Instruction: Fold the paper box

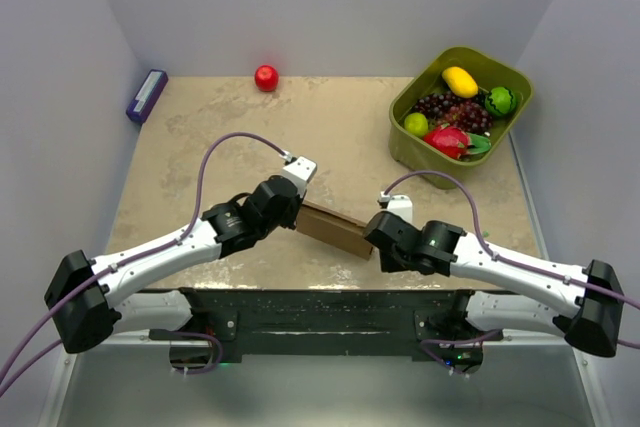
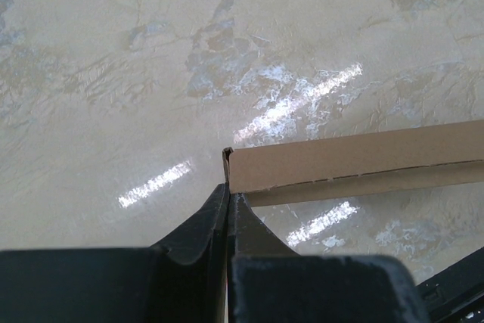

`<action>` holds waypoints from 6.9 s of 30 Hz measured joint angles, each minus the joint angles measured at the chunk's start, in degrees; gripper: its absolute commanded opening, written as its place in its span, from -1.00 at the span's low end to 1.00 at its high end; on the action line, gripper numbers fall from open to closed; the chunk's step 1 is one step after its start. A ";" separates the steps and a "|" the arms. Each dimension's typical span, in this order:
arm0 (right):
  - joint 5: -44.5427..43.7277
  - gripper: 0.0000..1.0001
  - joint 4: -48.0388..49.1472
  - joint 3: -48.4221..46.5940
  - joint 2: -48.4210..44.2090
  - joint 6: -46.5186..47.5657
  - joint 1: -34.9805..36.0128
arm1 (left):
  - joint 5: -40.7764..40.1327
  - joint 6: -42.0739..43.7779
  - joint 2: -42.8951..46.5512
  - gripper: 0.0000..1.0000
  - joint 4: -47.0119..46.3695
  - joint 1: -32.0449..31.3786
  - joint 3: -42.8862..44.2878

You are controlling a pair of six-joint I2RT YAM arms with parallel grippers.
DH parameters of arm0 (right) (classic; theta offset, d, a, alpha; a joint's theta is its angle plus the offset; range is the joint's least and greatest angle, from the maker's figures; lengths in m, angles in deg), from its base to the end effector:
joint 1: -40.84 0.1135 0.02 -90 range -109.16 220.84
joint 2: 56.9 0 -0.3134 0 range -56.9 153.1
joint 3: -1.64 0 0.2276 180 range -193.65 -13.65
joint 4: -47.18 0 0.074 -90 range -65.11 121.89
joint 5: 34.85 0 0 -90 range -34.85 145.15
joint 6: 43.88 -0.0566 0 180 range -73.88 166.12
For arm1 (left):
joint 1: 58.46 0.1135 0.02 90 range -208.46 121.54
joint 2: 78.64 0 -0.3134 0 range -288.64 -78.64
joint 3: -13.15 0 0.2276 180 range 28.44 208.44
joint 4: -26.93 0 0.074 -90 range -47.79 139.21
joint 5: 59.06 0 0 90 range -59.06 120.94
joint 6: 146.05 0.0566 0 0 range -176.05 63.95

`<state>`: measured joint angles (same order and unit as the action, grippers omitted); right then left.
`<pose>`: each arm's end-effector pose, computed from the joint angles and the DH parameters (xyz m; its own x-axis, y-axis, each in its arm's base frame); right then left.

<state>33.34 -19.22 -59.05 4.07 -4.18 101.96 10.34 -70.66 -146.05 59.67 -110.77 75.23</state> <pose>0.0887 0.1173 0.2702 -0.8541 -0.0695 -0.5154 -0.1327 0.9874 0.0866 0.1541 -0.1668 0.3034 -0.5089 0.2725 -0.8165 0.4578 0.8890 0.0114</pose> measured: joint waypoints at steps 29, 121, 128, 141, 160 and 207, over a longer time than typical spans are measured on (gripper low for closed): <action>3.56 0.21 5.81 -3.39 -7.17 -0.17 -4.55 | 7.96 -0.87 7.98 0.39 3.28 0.09 1.44; 13.44 0.30 26.10 13.09 -16.11 -7.17 -16.17 | 29.81 -13.40 4.87 -0.13 -22.10 18.18 -14.38; 13.62 0.47 26.60 13.31 -16.11 -7.37 -16.22 | 30.29 -13.97 5.22 -0.19 -26.18 18.18 -16.68; 13.55 0.68 22.47 7.56 -14.93 -3.93 -21.40 | 30.29 -13.88 4.96 -0.22 -27.10 18.18 -16.83; 9.29 0.54 14.49 5.68 -18.47 -2.05 -21.90 | 30.01 -13.68 3.67 -0.24 -25.70 18.18 -15.17; 12.61 0.31 19.41 12.63 -19.74 -2.99 -22.27 | 30.23 -13.29 3.74 -0.24 -25.49 18.18 -15.06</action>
<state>45.96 0.19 -46.42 -15.67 -7.18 79.69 40.57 -83.95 -142.32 34.18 -92.59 60.17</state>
